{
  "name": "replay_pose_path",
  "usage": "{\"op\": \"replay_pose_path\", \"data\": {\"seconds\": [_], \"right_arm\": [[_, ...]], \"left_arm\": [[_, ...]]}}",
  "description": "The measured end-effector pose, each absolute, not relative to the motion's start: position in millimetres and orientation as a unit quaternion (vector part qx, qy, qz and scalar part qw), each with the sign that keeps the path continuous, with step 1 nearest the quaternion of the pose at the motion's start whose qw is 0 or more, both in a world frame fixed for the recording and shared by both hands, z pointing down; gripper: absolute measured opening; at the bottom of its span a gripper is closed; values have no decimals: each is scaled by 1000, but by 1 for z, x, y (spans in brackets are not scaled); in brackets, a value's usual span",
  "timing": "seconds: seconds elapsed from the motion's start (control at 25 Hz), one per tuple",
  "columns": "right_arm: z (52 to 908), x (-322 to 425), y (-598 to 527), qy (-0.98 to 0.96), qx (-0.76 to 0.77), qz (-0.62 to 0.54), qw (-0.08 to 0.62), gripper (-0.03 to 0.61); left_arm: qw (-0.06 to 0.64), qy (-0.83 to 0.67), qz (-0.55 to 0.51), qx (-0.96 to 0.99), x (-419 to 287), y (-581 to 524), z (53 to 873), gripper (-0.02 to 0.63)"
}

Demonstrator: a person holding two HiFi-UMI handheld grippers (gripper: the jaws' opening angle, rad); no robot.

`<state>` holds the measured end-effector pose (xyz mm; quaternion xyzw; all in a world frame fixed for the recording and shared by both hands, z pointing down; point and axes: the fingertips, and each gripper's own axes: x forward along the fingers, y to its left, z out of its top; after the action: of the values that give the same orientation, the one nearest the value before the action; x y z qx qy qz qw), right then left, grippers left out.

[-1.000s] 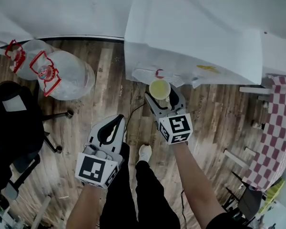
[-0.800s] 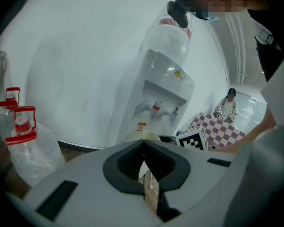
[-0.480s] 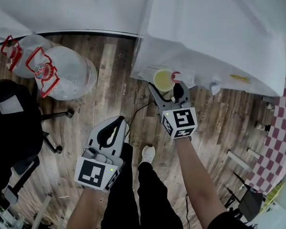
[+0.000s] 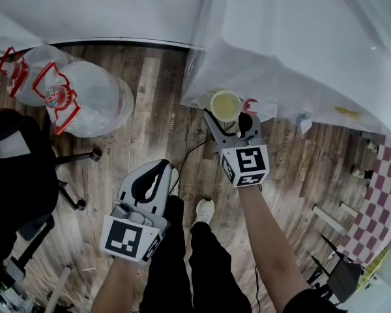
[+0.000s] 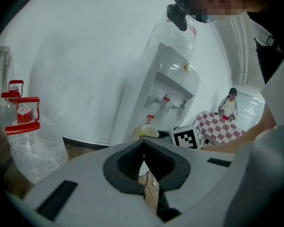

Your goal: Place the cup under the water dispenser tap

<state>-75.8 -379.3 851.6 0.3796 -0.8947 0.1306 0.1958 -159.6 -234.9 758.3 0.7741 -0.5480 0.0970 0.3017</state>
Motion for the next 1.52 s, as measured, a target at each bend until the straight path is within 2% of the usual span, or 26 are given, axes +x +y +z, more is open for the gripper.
{"op": "replay_pose_path", "data": {"seconds": [0.92, 1.52], "right_arm": [[861, -52, -345, -875, 387, 163, 241, 357], [729, -14, -266, -889, 357, 170, 230, 356]], "left_arm": [[296, -549, 105, 775, -161, -229, 741, 14], [264, -557, 100, 781, -107, -189, 622, 14]]}}
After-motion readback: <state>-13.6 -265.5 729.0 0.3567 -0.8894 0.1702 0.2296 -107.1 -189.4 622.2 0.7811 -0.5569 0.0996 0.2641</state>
